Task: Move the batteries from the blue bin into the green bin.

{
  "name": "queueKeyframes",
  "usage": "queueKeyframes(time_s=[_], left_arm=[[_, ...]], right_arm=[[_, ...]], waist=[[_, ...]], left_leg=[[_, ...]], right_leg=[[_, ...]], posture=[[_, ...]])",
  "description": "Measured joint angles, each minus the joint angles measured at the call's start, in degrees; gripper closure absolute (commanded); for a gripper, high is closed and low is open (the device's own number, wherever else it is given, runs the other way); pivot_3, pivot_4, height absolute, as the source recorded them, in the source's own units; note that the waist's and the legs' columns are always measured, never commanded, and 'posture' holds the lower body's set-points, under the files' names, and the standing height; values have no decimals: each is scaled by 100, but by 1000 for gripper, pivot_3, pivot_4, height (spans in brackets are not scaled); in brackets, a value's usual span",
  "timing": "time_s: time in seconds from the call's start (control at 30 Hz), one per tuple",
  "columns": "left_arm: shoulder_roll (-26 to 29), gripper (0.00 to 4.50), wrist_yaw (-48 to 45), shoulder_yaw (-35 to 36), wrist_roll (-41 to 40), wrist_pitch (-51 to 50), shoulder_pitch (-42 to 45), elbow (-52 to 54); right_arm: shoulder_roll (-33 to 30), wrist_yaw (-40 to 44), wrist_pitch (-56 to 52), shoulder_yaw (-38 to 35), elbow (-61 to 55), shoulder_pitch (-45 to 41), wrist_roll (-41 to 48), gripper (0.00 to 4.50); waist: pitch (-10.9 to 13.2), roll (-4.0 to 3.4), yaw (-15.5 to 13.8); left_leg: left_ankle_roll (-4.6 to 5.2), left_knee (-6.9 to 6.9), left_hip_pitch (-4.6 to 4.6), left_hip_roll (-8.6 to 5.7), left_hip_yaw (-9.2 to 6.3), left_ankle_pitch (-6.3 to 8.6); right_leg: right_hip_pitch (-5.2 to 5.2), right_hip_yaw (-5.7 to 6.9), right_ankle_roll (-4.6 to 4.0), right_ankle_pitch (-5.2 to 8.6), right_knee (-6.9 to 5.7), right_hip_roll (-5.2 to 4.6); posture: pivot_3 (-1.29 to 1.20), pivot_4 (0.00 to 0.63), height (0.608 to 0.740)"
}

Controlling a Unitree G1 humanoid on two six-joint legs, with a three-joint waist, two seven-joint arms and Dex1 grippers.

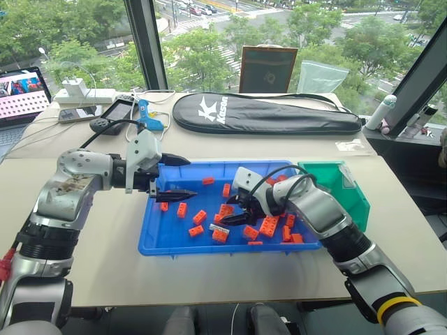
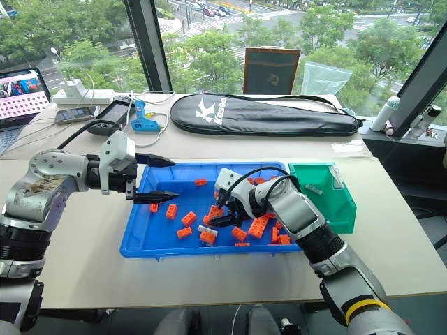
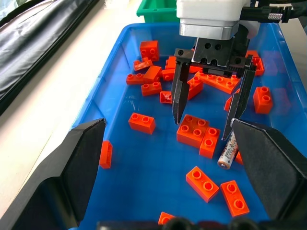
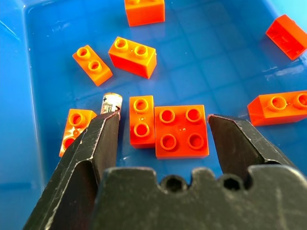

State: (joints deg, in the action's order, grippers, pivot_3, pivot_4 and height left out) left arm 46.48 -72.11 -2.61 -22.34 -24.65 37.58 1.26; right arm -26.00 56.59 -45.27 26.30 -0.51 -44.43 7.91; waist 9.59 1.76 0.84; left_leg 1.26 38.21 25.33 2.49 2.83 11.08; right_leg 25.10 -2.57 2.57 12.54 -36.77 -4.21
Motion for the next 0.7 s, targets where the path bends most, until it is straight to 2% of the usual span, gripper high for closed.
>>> queueKeyframes(time_s=[0.37, 0.5, 0.7], left_arm=[[-1, 0, 14, -1, 0, 0, 0, 1], [-1, 0, 16, -1, 0, 0, 0, 2], [-33, 0, 20, -2, 1, -1, 0, 2]], right_arm=[[24, -45, 109, 76, 135, 52, -111, 1052], [45, -53, 127, 79, 172, 60, -144, 2055], [59, -80, 137, 75, 175, 60, -193, 2063]], waist=[[0, 0, 2], [0, 0, 0], [0, 0, 0]], left_leg=[[0, 0, 0, 0, 0, 0], [0, 0, 0, 0, 0, 0], [0, 0, 0, 0, 0, 0]], right_leg=[[0, 0, 0, 0, 0, 0], [0, 0, 0, 0, 0, 0], [0, 0, 0, 0, 0, 0]], posture=[[0, 150, 740], [0, 150, 740], [0, 150, 740]])
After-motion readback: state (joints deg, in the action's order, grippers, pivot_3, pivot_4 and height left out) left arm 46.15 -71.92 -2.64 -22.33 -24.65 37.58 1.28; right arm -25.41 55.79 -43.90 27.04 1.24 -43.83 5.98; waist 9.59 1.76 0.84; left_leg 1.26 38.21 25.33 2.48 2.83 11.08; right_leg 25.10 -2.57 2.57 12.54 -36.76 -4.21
